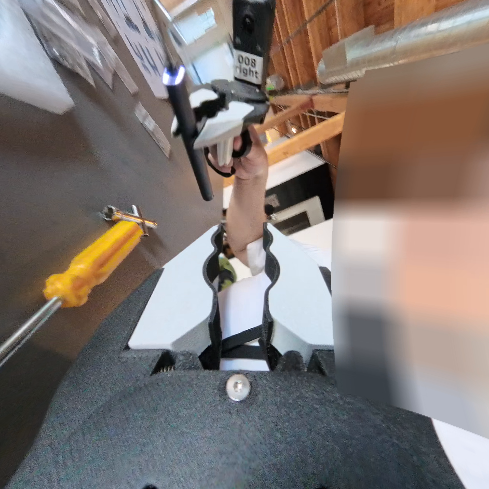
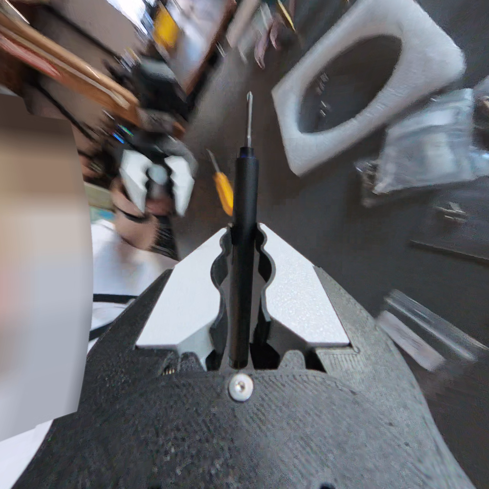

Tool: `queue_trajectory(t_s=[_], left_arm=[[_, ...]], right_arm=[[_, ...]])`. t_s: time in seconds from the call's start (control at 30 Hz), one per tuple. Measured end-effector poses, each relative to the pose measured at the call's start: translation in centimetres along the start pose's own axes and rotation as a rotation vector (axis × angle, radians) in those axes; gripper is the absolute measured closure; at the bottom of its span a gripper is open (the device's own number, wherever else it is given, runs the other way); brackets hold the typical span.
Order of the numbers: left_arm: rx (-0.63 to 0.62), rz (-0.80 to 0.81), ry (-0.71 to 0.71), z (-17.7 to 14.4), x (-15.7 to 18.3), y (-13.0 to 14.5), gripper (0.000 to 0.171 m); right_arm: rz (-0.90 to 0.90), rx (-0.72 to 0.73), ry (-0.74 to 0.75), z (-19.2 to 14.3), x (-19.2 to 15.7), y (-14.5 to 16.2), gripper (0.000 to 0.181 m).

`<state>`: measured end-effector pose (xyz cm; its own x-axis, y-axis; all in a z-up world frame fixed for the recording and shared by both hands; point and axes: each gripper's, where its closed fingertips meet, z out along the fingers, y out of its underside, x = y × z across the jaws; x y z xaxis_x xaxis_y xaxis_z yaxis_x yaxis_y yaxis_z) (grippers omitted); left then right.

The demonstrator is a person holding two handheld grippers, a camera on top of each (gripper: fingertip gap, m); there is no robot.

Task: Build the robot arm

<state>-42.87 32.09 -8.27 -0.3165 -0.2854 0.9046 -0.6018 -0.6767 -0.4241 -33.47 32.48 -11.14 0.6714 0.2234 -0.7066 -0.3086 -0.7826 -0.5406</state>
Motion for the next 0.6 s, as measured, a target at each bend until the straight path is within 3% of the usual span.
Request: queue_trajectory(t_s=[0.03, 0.13, 0.2, 0.27, 0.3, 0.37, 0.4, 0.47, 0.53, 0.6], left_arm=[[0.032, 0.035, -0.036, -0.3, -0.1, -0.6, 0.144], [0.180, 0.230, -0.187, -3.1, -0.3, -4.7, 0.151], [0.244, 0.454, -0.464, -7.1, -2.1, -8.6, 0.150], [0.271, 0.671, -0.773, -12.2, -4.2, -12.8, 0.131], [0.282, 0.755, -0.831, -13.7, -4.4, -14.7, 0.113], [0.251, 0.857, -0.864, -15.2, -4.8, -17.6, 0.094], [0.226, 0.882, -0.881, -15.6, -5.3, -19.0, 0.073], [0.148, 0.938, -0.911, -15.6, -6.3, -21.4, 0.052], [0.067, 1.004, -0.930, -15.0, -7.1, -23.4, 0.049], [-0.025, 1.074, -0.928, -14.2, -7.7, -24.8, 0.063]], right_arm=[[-0.050, -0.077, 0.060, -0.1, 1.0, 0.8, 0.165], [-0.164, -0.243, 0.106, 0.4, 2.1, 2.7, 0.165], [-0.239, -0.326, 0.107, 0.7, 2.1, 3.6, 0.165], [-0.331, -0.379, 0.130, 1.1, 2.5, 4.2, 0.164], [-0.382, -0.392, 0.144, 1.2, 2.6, 4.3, 0.165], [-0.457, -0.411, 0.173, 1.4, 2.8, 4.7, 0.165], [-0.495, -0.418, 0.176, 1.4, 2.6, 4.9, 0.164], [-0.550, -0.414, 0.189, 1.5, 2.6, 4.9, 0.164], [-0.584, -0.401, 0.178, 1.7, 2.5, 4.8, 0.163], [-0.596, -0.363, 0.128, 1.8, 1.6, 4.3, 0.155]])
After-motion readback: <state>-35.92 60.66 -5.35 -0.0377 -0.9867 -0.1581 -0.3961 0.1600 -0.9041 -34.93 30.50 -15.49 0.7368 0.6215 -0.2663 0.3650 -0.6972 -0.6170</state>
